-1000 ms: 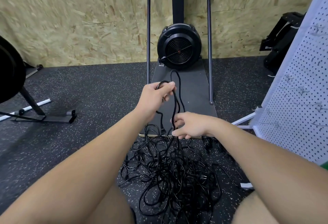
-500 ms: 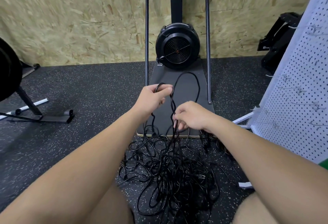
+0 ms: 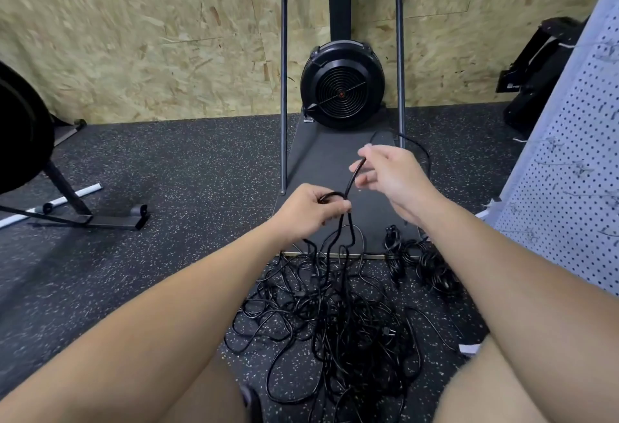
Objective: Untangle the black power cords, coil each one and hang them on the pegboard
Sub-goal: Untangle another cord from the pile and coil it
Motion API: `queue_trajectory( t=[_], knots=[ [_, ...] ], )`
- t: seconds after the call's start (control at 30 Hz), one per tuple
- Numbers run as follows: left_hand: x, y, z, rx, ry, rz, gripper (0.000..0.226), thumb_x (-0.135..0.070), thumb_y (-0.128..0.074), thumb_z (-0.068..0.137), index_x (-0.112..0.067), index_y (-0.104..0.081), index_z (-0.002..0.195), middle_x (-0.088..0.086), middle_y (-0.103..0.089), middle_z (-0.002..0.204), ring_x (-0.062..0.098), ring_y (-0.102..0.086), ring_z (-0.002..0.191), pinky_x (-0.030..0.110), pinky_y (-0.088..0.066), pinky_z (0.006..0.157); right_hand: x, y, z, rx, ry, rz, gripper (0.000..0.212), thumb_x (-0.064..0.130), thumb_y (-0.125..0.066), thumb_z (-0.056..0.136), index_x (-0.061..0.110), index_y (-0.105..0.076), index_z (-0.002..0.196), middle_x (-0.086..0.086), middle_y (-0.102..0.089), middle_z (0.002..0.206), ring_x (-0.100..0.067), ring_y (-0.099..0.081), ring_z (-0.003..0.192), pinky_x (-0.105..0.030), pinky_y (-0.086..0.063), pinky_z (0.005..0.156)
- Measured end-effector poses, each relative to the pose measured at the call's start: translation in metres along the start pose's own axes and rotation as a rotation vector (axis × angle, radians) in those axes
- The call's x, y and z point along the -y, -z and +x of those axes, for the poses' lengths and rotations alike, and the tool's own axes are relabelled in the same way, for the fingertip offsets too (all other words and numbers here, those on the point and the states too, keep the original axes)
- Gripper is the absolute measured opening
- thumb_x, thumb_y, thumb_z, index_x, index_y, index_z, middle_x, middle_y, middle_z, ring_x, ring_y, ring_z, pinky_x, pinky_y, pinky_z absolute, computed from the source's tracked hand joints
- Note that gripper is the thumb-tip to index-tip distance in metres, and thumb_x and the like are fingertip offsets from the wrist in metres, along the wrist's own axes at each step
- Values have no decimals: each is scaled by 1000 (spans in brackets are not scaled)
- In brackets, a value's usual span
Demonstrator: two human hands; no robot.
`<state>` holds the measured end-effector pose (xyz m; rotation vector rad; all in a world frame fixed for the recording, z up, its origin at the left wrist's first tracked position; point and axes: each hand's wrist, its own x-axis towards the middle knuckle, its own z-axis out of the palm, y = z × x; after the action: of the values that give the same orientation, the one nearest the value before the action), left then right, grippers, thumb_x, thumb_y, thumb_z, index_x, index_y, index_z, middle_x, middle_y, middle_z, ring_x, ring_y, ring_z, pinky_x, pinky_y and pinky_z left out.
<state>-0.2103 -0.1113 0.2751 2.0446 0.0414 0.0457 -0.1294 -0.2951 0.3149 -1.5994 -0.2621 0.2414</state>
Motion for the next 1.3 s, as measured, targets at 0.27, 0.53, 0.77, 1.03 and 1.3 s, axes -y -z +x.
queue_trajectory(
  t=[0.27,0.53,0.77,1.03,1.3],
  knots=[
    [-22,8,12,-203,-36,-247,30,-28,-76,103,-1,-81,91,1,-64,73,14,-48,63,19,-39,56,-17,-8,-23,438,-22,-642,15,5,-68,101,14,-76,109,-2,-82,94,-16,-82,83,-37,-68,85],
    [-22,8,13,-227,-34,-296,29,-25,-68,107,0,-82,101,-1,-65,76,14,-49,63,17,-39,53,-28,-16,-21,442,-25,-581,18,9,-56,112,8,-73,110,-2,-82,104,-17,-83,88,-46,-66,95],
    [-12,15,12,-175,53,-216,24,-11,-64,98,-18,-84,110,2,-60,74,16,-49,65,25,-38,56,-21,-17,-16,258,-7,-490,23,12,-48,114,10,-70,109,-10,-81,87,-28,-82,81,-56,-65,92],
    [7,19,-1,198,148,70,18,-14,-76,101,-24,-83,114,-10,-64,75,17,-38,63,29,-29,52,11,-7,-9,27,152,-160,32,4,-35,112,9,-66,117,-9,-71,91,-17,-63,64,-51,-62,89],
    [4,13,-4,158,75,137,32,-29,-83,99,0,-74,89,0,-55,66,12,-37,53,24,-31,49,5,-7,-10,94,127,-51,35,2,-36,111,8,-66,127,-12,-70,93,-23,-61,69,-36,-63,80]
  ],
)
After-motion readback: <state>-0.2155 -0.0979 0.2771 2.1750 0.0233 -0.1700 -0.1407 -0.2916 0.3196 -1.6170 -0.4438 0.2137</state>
